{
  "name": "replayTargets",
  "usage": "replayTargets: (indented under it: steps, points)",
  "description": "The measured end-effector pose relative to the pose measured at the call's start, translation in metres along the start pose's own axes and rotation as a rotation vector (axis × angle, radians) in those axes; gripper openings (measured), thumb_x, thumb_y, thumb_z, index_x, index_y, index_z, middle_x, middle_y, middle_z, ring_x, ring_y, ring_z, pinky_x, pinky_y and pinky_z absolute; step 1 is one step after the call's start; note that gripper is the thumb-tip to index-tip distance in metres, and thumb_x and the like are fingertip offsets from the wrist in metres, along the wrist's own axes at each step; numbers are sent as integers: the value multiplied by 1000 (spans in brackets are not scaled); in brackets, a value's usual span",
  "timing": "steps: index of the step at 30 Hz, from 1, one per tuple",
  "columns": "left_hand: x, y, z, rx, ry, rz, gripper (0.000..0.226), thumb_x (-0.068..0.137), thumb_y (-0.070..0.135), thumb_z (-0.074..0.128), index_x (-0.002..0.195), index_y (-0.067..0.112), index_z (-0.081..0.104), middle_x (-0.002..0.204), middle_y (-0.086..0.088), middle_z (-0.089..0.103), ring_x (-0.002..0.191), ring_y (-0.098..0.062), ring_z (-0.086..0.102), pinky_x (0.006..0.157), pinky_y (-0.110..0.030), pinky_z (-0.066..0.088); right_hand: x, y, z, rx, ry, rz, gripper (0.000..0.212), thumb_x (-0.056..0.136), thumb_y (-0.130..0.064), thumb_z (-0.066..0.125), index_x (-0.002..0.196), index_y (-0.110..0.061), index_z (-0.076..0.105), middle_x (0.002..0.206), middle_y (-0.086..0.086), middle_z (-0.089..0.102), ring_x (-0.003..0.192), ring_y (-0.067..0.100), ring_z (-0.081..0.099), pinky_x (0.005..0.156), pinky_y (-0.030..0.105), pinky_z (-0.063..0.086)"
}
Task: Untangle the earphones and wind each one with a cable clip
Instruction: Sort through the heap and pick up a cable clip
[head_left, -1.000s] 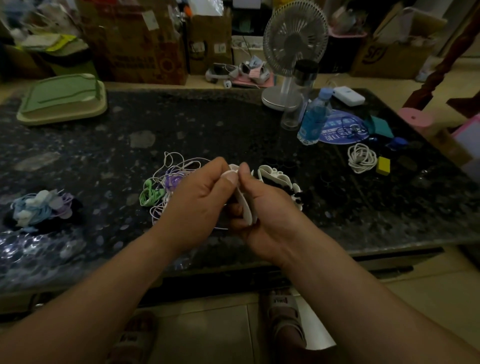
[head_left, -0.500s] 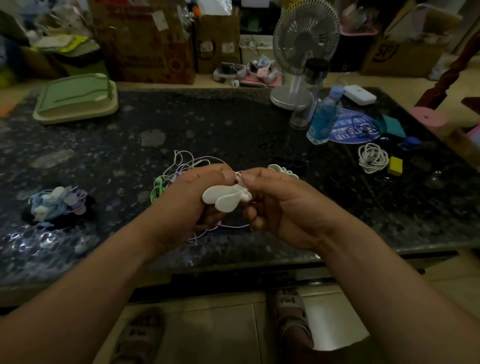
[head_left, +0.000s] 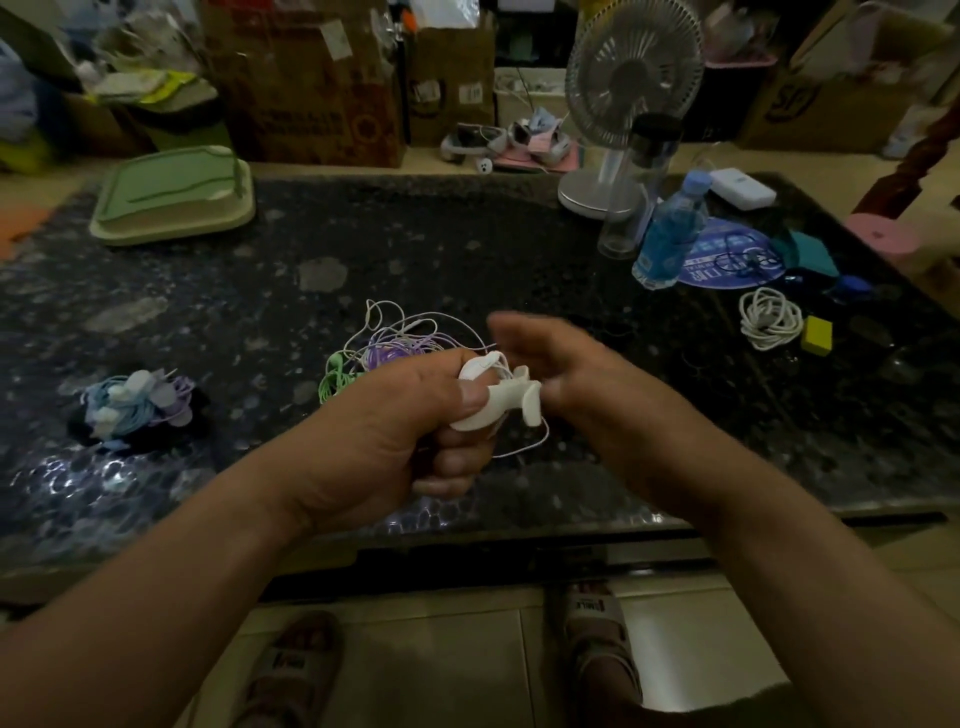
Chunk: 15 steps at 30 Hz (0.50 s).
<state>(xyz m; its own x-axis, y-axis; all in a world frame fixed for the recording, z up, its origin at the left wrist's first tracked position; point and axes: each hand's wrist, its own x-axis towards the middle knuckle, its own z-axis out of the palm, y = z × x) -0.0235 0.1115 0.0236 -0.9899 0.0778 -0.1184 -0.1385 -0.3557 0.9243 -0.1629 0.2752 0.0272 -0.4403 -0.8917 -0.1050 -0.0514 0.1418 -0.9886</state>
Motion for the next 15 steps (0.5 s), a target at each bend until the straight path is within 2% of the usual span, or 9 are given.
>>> replayTargets:
  steps: [2, 3, 5, 7, 9, 11, 13, 15]
  points:
    - [1, -1, 1, -63, 11, -17, 24, 96, 20, 49, 114, 5, 54, 70, -2, 34, 56, -11, 35, 46, -20, 37, -4, -3, -1, -46, -102, -86, 73, 86, -22, 69, 144, -57, 43, 145, -25, 56, 140, 5, 51, 103, 24, 52]
    - [2, -1, 2, -72, 19, -24, 29, 100, 20, 49, 121, 1, 54, 71, -2, 34, 56, -10, 36, 46, -19, 37, -7, -4, 1, -48, -124, -93, 72, 89, -29, 72, 148, -54, 40, 145, -23, 57, 136, 3, 54, 100, 22, 53]
    - [4, -2, 5, -61, 58, -20, 33, 107, 21, 47, 127, -4, 54, 73, 0, 36, 58, -10, 36, 46, -19, 36, -13, -8, 10, -108, -16, -113, 53, 97, -49, 65, 145, -44, 46, 128, -24, 64, 118, -3, 63, 90, 18, 53]
    - [4, -2, 8, -78, 96, -3, 29, 108, 22, 45, 111, 1, 63, 73, 1, 36, 59, -9, 37, 47, -19, 34, -15, -12, 20, -194, 103, -151, 47, 92, -60, 57, 134, -41, 54, 105, -25, 66, 98, -6, 66, 78, 14, 51]
    - [3, 0, 11, -111, 92, 6, 31, 108, 22, 45, 91, 15, 69, 73, 1, 36, 60, -9, 37, 48, -19, 36, -13, -14, 24, -234, 130, -154, 42, 89, -59, 55, 126, -39, 57, 98, -19, 66, 90, -3, 65, 72, 12, 50]
    - [1, -2, 10, -122, 59, 0, 29, 108, 23, 47, 87, 16, 66, 74, 2, 37, 61, -9, 39, 50, -19, 38, -12, -15, 25, -257, 135, -144, 32, 94, -55, 57, 119, -36, 60, 98, -15, 67, 86, -3, 64, 69, 12, 50]
    - [0, -2, 9, -134, 28, -26, 20, 105, 25, 48, 99, 8, 56, 73, 3, 41, 61, -9, 43, 51, -19, 40, -10, -14, 23, -251, 132, -147, 18, 99, -43, 60, 111, -30, 61, 94, -12, 68, 82, -2, 63, 67, 14, 50]
    - [-1, -1, 9, -127, 25, -60, 26, 105, 26, 49, 114, 2, 52, 74, 2, 44, 61, -9, 44, 52, -20, 41, -10, -13, 22, -225, 121, -155, 10, 102, -34, 60, 105, -25, 59, 86, -11, 65, 77, -3, 60, 65, 16, 48]
